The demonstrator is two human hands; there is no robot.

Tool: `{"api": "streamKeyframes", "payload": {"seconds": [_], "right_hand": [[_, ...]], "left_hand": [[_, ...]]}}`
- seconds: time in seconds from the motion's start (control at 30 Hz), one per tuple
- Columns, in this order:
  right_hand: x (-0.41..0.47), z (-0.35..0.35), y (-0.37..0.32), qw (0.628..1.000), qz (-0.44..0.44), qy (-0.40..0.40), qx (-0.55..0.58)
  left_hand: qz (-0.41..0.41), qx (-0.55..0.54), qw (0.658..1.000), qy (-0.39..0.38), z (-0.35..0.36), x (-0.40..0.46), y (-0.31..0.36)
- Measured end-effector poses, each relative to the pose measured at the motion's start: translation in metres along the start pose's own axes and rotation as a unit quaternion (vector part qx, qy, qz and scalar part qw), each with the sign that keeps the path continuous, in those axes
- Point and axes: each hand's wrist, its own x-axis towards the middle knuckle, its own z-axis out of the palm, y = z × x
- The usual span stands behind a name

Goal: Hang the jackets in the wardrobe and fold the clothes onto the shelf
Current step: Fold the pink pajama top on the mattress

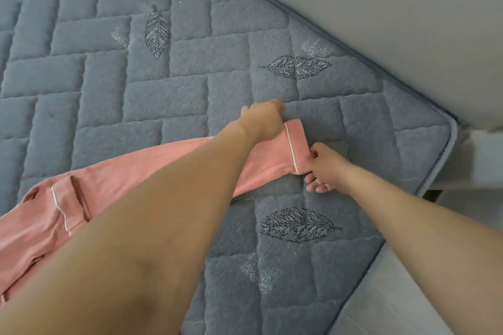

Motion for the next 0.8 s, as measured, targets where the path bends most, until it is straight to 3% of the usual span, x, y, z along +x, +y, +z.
{"api": "streamKeyframes", "payload": {"seconds": [0.1, 0.2, 0.4, 0.47, 0.53, 0.67, 0.8], "right_hand": [[-0.001, -0.003, 0.009, 0.996, -0.011, 0.009, 0.084], [-0.004, -0.004, 0.012, 0.988, -0.052, 0.042, 0.14], [-0.014, 0.004, 0.008, 0.965, -0.15, 0.108, 0.186], [-0.022, 0.013, 0.001, 0.945, -0.192, 0.147, 0.219], [-0.036, 0.028, -0.011, 0.918, -0.23, 0.168, 0.276], [-0.071, 0.077, -0.046, 0.889, -0.286, 0.196, 0.3], [-0.114, 0.143, -0.083, 0.887, -0.342, 0.179, 0.254]], "left_hand": [[-0.011, 0.084, 0.995, -0.045, 0.007, 0.011, 0.019], [-0.012, 0.102, 0.993, -0.056, 0.008, 0.01, 0.027], [0.013, 0.065, 0.997, 0.043, -0.011, -0.005, 0.015], [0.016, -0.003, 0.998, 0.062, -0.02, -0.014, 0.002], [-0.001, -0.148, 0.988, 0.053, -0.03, -0.03, -0.015], [-0.083, -0.375, 0.921, 0.066, -0.052, -0.08, -0.064], [-0.129, -0.505, 0.848, 0.096, -0.071, -0.137, -0.126]]}}
